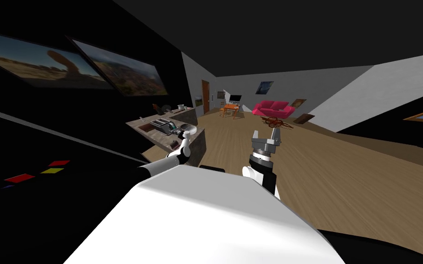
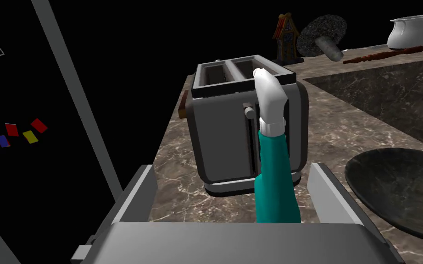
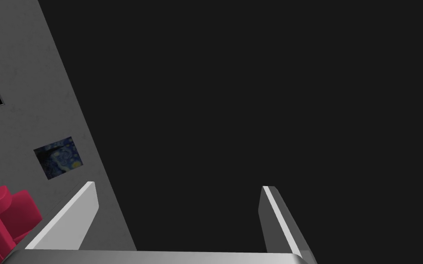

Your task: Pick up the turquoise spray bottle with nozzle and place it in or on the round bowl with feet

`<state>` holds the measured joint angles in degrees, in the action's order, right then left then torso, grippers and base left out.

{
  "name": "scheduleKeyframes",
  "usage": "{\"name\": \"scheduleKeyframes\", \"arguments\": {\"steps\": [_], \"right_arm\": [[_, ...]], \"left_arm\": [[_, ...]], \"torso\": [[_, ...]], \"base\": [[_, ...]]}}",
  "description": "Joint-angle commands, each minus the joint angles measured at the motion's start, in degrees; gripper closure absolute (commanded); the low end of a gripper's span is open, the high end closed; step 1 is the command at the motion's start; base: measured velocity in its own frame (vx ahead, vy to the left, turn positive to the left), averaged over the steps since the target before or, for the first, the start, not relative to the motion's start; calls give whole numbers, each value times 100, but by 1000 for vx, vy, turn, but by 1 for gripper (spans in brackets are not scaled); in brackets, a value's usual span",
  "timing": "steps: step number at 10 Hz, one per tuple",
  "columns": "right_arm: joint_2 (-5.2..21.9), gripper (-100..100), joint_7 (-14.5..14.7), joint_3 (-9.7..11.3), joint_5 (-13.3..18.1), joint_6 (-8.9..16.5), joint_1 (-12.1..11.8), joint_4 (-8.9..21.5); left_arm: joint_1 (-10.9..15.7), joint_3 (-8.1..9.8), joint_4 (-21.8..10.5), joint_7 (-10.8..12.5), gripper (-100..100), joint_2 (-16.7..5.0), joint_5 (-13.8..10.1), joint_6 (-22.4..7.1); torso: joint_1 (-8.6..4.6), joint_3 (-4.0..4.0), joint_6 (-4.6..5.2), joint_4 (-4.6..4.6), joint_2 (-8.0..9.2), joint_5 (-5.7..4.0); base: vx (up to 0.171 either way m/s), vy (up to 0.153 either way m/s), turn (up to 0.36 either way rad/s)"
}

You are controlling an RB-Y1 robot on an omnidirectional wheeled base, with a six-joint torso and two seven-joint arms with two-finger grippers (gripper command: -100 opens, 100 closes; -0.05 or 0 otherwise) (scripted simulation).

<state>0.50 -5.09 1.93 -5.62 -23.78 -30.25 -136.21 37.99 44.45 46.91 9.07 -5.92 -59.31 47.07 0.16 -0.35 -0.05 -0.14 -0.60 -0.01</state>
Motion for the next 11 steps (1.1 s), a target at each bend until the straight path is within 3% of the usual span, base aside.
{"name": "scheduleKeyframes", "arguments": {"steps": [1,2,6,8,9,10,11], "right_arm": [[0,0,0,0,0,0,0,0],[0,0,0,0,0,0,0,0],[1,0,0,-1,0,0,1,0],[1,0,0,0,0,0,1,0],[0,0,0,0,0,0,2,1],[0,0,0,0,0,0,2,1],[-1,0,0,1,0,0,0,1]], "left_arm": [[223,191,-134,2,-100,171,-199,140],[223,191,-134,2,-100,171,-199,140],[497,535,-371,128,-100,639,-523,413],[442,524,-248,74,-100,671,-515,371],[450,527,-269,89,0,664,-517,382],[419,630,-304,249,-100,518,-302,94],[419,630,-304,249,-100,518,-302,-11]], "torso": [[0,0,0,0,0,0],[12,2,0,1,3,3],[30,15,-2,5,27,8],[31,14,-1,5,25,8],[12,24,0,8,43,4],[0,30,0,11,53,1],[-31,20,-5,8,33,-5]], "base": [[131,71,79],[80,46,15],[87,94,79],[49,66,14],[6,8,0],[90,-88,255],[111,-121,198]]}}
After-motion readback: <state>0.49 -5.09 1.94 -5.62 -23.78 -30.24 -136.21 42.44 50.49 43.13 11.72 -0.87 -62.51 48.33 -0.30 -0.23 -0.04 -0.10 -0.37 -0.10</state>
